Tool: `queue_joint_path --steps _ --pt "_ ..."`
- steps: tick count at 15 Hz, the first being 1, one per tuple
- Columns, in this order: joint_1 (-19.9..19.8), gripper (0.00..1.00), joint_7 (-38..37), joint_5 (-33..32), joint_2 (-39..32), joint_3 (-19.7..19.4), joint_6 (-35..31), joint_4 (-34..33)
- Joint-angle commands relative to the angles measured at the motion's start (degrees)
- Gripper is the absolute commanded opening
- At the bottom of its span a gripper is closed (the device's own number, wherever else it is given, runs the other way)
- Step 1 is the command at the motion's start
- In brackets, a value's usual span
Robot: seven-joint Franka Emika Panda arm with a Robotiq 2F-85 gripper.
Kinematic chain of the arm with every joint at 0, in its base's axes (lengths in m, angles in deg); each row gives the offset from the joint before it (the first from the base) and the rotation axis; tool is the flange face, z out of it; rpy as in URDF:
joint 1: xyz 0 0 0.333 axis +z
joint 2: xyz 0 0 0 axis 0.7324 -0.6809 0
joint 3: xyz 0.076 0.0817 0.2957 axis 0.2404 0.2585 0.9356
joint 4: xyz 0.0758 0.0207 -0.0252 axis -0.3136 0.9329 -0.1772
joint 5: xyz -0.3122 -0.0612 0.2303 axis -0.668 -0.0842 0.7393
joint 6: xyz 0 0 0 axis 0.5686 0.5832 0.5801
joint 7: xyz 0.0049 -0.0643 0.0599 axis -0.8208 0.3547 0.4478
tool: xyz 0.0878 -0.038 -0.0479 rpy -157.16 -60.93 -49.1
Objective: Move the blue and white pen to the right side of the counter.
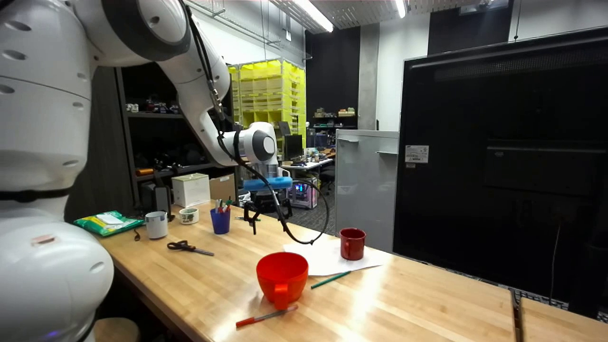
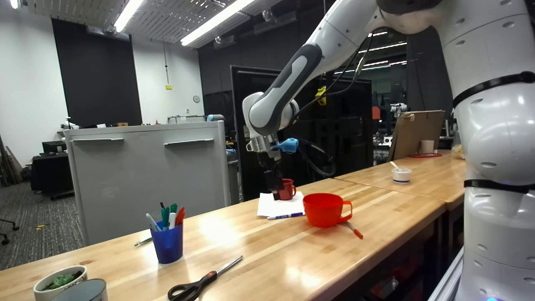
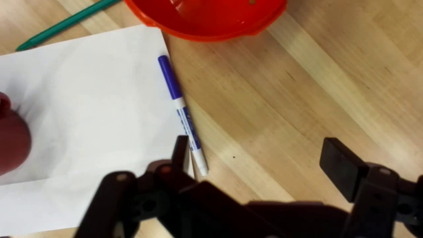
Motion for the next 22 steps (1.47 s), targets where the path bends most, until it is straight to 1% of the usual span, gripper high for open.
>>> queue_joint_path --steps 1,5,10,14,16,22 --pt "-0.4 1.0 -0.3 -0.8 -0.8 0.5 0.3 -1.0" --pt "-0.1 1.0 -0.5 -1.1 -1.9 0.7 0.3 -2.2" --pt "-2.8 1.0 15.0 1.3 -5.7 1.4 0.6 -5.6" --pt "-4.8 1.0 24.1 3.2 -8.9 1.6 1.1 -8.5" --pt "-5.6 1.0 27.3 4.6 -10.5 1.7 1.3 -9.9" --pt "-6.8 1.0 31.9 8.5 -13.7 1.8 1.0 -11.9"
